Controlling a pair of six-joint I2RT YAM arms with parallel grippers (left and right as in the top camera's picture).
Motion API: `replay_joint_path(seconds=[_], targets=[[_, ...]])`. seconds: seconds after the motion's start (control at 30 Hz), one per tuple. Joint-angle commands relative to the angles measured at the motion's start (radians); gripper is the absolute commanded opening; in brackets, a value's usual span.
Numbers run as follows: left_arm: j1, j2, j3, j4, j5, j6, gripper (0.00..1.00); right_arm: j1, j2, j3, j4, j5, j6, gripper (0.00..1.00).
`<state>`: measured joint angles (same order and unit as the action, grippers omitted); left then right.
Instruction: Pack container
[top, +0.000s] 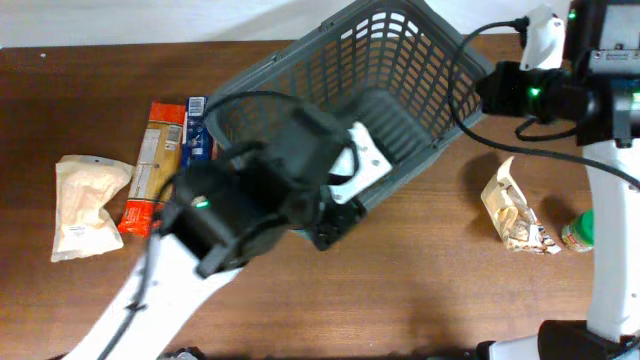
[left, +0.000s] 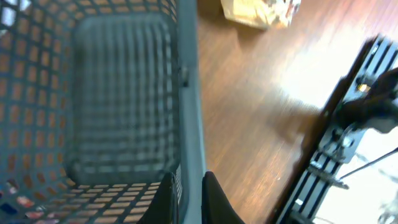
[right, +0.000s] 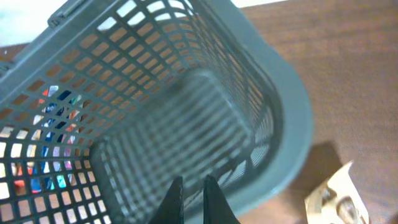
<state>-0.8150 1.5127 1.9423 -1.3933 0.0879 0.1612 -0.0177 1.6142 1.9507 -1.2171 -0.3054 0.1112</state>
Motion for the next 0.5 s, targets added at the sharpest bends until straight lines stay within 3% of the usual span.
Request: replay_joint_path(seconds=[0.0, 0.47], targets=[[-0.041, 0.013, 0.009, -0.022, -0.062, 0.043, 0.01, 0.016, 0.040, 0.019, 0.027, 0.002, -0.026, 0.04], [-0.051, 0.108, -0.024, -0.107, -0.059, 0.073, 0.02, 0.019, 0.159, 0.018, 0.040, 0.002, 0.001, 0.04]])
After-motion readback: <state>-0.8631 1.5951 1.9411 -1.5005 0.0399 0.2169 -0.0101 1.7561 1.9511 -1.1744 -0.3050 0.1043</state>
